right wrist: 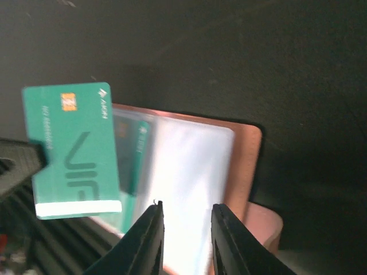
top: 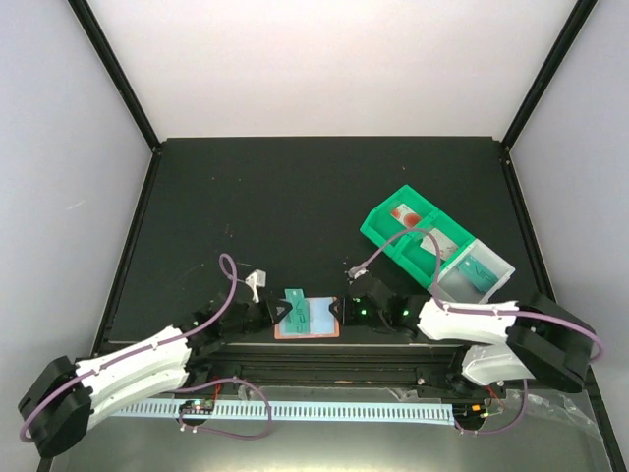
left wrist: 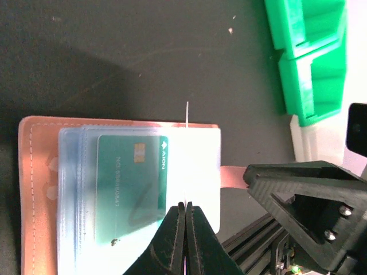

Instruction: Take the credit cards out of the card holder

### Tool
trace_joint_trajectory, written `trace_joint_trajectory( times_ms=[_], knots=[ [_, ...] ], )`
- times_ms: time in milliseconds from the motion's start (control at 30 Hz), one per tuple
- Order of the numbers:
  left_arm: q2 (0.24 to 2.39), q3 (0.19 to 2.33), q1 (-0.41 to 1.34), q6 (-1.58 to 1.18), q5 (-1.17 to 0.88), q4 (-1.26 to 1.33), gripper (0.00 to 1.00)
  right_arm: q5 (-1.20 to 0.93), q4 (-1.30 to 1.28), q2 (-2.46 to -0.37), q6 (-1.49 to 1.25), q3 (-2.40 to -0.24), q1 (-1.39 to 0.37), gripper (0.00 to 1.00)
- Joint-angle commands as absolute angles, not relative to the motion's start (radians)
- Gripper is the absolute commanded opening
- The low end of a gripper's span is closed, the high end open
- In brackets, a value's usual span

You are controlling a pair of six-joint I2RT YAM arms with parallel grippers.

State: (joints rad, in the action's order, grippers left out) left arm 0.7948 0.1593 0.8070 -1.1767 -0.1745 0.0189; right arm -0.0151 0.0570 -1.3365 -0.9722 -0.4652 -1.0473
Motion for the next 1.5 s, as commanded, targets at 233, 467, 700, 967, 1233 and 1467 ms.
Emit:
trace_joint_trajectory(
  times_ms=[233, 467, 700, 967, 1233, 1467],
  knots=[
    [0.474, 0.161, 0.801, -1.242, -0.103, -0.082, 0.02, -0.125, 0.218, -1.141, -1.043, -0.433, -1.045, 0.47],
    [0.340, 0.112, 0.801, -1.306, -0.104, 0.008, 0.02, -0.230, 0.374, -1.180, -1.143, -0.422, -1.045, 0.67],
    [0.330, 0.105, 0.801, -1.327, -0.139, 0.091, 0.01, -0.300, 0.473, -1.236, -1.196, -0.450, -1.045, 0.62],
    [0.345, 0.098, 0.801, -1.337, -0.162, 0.146, 0.02, -0.313, 0.514, -1.248, -1.224, -0.454, -1.045, 0.39],
    [0.370, 0.089, 0.803, -1.348, -0.194, 0.199, 0.02, -0.326, 0.574, -1.266, -1.257, -0.452, -1.045, 0.25],
    [0.335, 0.100, 0.802, -1.327, -0.194, 0.127, 0.15, -0.318, 0.558, -1.219, -1.194, -0.425, -1.045, 0.01]
  ],
)
